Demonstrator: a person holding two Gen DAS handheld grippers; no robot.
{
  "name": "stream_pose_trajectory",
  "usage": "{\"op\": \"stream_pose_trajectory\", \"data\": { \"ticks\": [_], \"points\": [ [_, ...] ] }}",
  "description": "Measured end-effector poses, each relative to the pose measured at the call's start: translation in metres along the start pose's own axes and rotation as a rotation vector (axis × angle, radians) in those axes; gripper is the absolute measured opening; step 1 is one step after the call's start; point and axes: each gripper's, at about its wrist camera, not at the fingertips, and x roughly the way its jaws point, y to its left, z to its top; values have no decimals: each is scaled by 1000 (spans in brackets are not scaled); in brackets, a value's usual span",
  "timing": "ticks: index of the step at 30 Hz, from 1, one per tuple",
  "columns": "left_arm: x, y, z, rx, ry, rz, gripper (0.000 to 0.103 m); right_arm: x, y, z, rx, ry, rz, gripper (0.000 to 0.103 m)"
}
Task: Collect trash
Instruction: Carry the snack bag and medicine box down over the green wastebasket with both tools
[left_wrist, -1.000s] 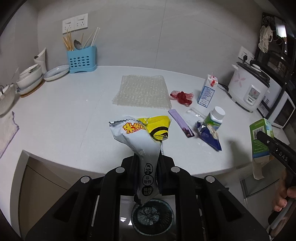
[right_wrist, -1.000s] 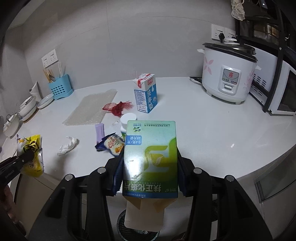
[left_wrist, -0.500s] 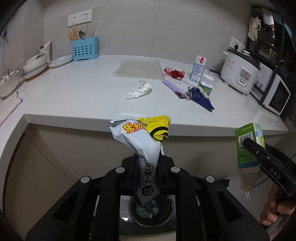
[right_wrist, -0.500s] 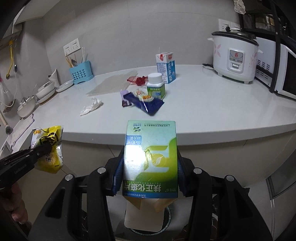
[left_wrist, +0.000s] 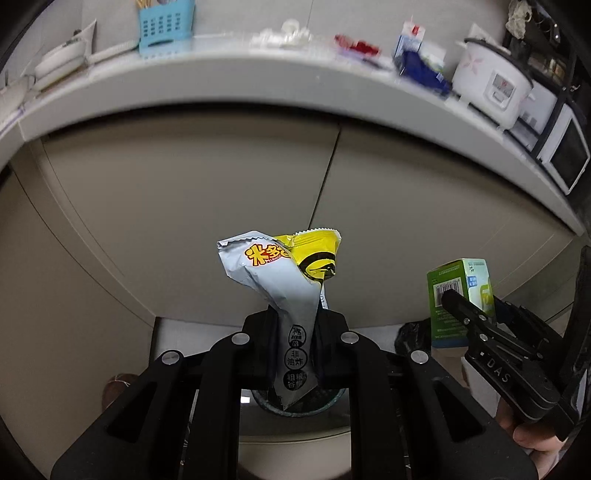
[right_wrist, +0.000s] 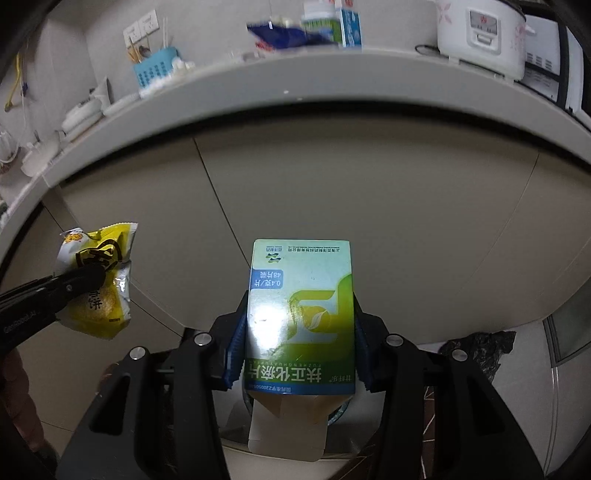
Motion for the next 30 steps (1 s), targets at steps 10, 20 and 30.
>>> {"op": "stream_pose_trajectory", "data": {
  "ticks": [10,20,30],
  "points": [
    [103,28,-34,-48,102,-1,14,102,-1,-38,-1,112,-22,45],
    [193,38,-62,-87,206,-9,14,181,3,-69,-13,222,-16,45],
    [274,50,-103,-134,352,-20,13,257,-4,-111,-18,411,-30,45]
  ]
}}
